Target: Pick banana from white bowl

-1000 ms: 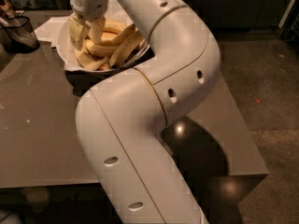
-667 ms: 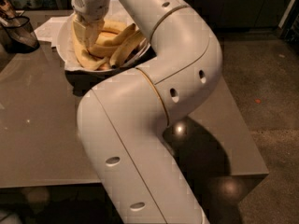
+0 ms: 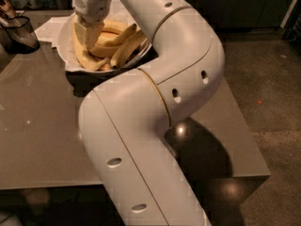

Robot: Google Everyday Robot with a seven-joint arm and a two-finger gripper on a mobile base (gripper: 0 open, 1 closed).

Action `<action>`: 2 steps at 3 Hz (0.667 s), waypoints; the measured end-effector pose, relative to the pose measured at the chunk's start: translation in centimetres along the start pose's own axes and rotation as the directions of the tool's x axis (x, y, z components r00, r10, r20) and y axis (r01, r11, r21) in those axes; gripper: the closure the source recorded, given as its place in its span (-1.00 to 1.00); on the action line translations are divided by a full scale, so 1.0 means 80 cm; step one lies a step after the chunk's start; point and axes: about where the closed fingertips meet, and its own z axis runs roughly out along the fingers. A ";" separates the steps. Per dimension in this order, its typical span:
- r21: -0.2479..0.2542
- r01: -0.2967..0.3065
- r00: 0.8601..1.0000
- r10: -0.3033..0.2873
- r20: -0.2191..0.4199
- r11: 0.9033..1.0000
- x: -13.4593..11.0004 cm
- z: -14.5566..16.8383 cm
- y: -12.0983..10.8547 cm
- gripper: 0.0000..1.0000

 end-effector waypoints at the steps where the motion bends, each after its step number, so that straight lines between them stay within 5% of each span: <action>1: -0.005 -0.008 1.000 0.008 0.008 1.000 0.003 -0.004 -0.002 1.00; 2: -0.021 -0.013 1.000 0.014 0.016 1.000 0.004 -0.005 -0.002 1.00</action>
Offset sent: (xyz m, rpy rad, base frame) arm -0.0123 -0.0200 0.0120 0.0111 0.0663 0.0030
